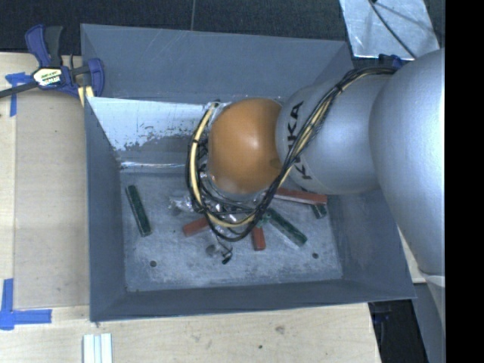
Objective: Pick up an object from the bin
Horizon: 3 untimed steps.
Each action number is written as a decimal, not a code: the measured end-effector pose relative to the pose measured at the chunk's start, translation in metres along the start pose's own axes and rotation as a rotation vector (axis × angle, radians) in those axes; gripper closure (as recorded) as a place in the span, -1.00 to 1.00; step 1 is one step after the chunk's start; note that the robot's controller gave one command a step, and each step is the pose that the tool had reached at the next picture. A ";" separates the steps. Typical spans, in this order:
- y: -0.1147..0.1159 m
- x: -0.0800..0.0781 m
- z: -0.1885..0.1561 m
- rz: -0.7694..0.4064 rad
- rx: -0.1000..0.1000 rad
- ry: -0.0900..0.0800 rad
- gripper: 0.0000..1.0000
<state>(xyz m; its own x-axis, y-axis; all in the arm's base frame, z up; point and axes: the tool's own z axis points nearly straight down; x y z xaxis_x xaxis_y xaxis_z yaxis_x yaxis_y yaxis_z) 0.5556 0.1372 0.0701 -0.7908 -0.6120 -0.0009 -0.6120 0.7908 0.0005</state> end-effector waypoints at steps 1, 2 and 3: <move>0.000 -0.001 -0.001 0.001 0.000 -0.001 1.00; 0.001 0.011 -0.139 0.098 0.002 -0.003 1.00; 0.001 0.011 -0.139 0.100 0.001 -0.002 -1.00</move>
Offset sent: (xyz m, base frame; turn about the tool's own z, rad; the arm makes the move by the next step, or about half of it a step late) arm 0.0000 0.0000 0.0000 0.0000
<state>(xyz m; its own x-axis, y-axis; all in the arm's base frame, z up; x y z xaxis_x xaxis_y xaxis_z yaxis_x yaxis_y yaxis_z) 0.5465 0.1310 0.2092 -0.8481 -0.5299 -0.0033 -0.5299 0.8481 -0.0001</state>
